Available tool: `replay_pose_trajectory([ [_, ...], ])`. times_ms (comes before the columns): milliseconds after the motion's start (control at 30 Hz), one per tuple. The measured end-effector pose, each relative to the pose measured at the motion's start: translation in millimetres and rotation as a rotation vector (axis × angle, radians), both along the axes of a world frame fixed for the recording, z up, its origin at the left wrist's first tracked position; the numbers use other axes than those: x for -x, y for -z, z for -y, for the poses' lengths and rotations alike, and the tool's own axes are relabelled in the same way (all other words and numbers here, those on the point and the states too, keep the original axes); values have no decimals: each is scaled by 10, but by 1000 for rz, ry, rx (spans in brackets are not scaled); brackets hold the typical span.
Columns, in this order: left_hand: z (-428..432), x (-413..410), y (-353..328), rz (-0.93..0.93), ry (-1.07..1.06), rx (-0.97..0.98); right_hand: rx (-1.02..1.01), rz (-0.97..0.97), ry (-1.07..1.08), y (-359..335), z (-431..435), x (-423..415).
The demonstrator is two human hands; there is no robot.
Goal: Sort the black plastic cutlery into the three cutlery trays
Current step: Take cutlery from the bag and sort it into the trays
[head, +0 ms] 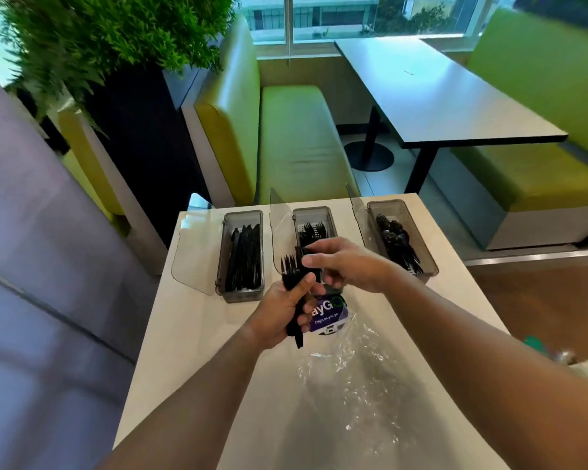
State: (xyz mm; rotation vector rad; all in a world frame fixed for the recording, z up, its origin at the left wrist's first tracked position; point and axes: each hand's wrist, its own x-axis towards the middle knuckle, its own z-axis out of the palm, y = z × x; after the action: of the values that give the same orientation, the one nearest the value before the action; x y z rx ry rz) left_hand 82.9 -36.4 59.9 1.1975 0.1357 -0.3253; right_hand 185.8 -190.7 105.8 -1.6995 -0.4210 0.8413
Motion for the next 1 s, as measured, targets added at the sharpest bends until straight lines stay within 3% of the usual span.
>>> replay_pose_trajectory([
  [67, -45, 44, -38, 22, 6, 5, -52, -52, -59, 26, -87, 98],
  [433, -211, 266, -97, 24, -13, -21, -197, -185, 69, 1, -216, 344],
  [833, -165, 301, -57, -48, 38, -152, 50, 44, 65, 105, -391, 429],
  [1000, -114, 290, -47, -29, 30, -151, 37, 1, 154, 145, -360, 427],
])
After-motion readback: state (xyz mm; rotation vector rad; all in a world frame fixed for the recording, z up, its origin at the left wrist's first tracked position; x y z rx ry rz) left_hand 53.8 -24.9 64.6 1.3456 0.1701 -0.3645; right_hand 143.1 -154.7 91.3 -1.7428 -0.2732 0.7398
